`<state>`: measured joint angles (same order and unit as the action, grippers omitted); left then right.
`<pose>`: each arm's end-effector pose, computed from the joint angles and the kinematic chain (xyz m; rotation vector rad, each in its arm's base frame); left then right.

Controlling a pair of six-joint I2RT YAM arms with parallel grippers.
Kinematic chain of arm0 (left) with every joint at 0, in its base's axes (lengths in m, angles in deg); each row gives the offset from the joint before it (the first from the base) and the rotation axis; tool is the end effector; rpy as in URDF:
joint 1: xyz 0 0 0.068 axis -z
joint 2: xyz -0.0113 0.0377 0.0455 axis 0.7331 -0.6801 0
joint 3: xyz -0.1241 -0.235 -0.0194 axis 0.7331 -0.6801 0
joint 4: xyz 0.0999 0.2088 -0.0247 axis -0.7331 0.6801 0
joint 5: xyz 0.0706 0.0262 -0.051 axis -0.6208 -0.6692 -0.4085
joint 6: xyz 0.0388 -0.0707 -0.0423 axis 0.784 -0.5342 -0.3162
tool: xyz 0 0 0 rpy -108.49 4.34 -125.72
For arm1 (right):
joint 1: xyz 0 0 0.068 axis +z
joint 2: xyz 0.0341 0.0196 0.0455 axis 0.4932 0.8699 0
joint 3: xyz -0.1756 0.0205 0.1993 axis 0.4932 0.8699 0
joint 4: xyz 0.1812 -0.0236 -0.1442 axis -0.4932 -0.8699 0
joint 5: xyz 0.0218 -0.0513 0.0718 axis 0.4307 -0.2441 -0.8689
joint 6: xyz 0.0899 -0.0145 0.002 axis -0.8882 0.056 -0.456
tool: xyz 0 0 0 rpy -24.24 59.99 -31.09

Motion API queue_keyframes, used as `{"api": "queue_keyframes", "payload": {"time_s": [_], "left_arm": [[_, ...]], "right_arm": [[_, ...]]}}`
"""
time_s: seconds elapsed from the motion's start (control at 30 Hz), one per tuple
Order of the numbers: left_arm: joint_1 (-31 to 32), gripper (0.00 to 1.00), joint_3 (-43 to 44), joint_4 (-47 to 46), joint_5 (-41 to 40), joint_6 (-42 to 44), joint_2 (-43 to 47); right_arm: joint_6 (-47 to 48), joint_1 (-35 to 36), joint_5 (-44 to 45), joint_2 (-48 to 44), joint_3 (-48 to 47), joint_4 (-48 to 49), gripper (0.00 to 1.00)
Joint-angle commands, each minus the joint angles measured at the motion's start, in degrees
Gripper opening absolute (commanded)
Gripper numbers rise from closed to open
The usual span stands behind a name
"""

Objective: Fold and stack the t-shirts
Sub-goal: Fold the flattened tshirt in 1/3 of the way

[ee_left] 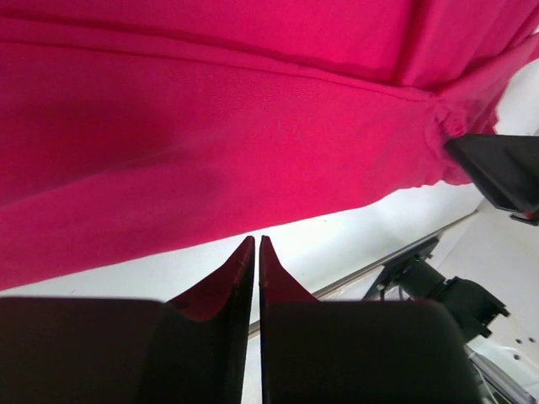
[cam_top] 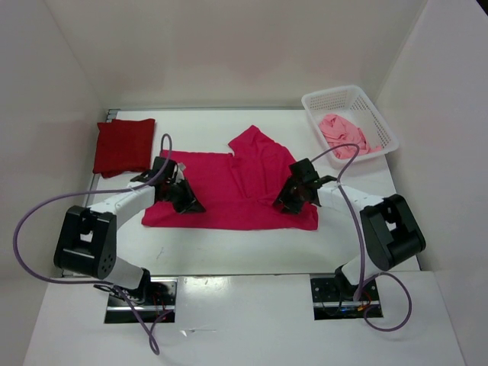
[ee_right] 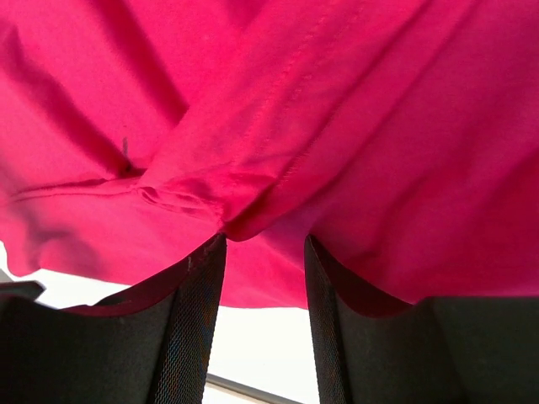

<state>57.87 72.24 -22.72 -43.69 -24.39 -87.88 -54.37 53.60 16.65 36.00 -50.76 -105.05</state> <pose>0.2621 -0.0862 0.1599 -0.6430 2.6567 -0.9145 0.2538 0.1230 0.1390 0.6624 2.6724 0.5694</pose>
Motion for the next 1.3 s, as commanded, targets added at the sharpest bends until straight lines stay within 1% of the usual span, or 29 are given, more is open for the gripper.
{"api": "queue_keyframes", "payload": {"time_s": [0.0, 0.03, 0.27, 0.33, 0.4, 0.43, 0.5, 0.53, 0.6, 0.63, 0.73, 0.77, 1.03, 1.17, 1.27], "left_arm": [[1.8, 0.11, 0.8, -3.2, -1.8, -1.3, -1.4], [1.8, 0.13, 0.8, -3.2, -2.5, -1.3, -1.4], [2.3, 0.13, 0.8, -1.4, -7.3, 0.6, -2.1], [2.3, 0.13, 0.8, -1.4, -7.3, 0.6, -2.1], [2.3, 0.13, 0.8, -1.4, -6.8, 0.6, -2.6], [2.3, 0.13, 0.3, -1.4, -6.8, 0.6, -2.6], [2.3, 0.13, 0.3, -1.4, -6.8, 0.6, -2.6], [2.3, 0.13, 0.3, -1.4, -6.8, 0.6, -2.6], [2.3, 0.13, 0.3, -0.9, -7.4, 0.6, -2.6], [1.8, 0.13, 0.3, -0.4, -7.4, 1.1, -2.1], [0.4, 0.13, 0.8, 0.1, -7.4, 1.6, -2.1], [-0.3, 0.13, 0.8, 0.1, -7.4, 1.6, -1.4], [-1.0, 0.14, 1.3, 0.7, -7.4, 2.2, -0.4], [-1.0, 0.16, 2.6, 1.2, -7.4, 2.2, -0.4], [-1.0, 0.16, 3.2, 1.7, -8.1, 2.2, 0.1]], "right_arm": [[-0.5, 1.8, 0.7, 0.6, -2.8, 3.6, 0.48], [-1.0, 1.8, 0.7, 0.1, -2.8, 3.6, 0.48], [-1.0, 1.8, 0.5, 1.3, -3.4, 4.1, 0.49], [-1.0, 1.8, 1.1, 2.0, -4.1, 4.1, 0.49], [-1.0, 1.8, 1.7, 3.4, -4.8, 3.5, 0.44], [-1.0, 1.8, 2.4, 3.4, -5.4, 3.5, 0.4], [-0.5, 1.8, 2.9, 5.0, -6.8, 1.9, 0.36], [-0.5, 1.8, 2.9, 5.0, -7.3, 1.9, 0.27], [0.0, 1.8, 3.6, 5.7, -9.0, 0.8, 0.17], [0.0, 1.8, 4.1, 6.4, -9.5, 0.8, 0.09], [1.2, 1.8, 4.8, 7.9, -12.0, -0.5, 0.04], [1.2, 1.8, 4.8, 7.9, -12.6, -1.0, 0.01], [4.5, 1.8, 6.0, 13.5, -20.4, -2.6, 0.0], [6.2, 2.9, 8.0, 19.1, -26.2, -4.1, 0.0], [7.5, 4.2, 9.5, 22.8, -30.3, -5.3, 0.0]]}}
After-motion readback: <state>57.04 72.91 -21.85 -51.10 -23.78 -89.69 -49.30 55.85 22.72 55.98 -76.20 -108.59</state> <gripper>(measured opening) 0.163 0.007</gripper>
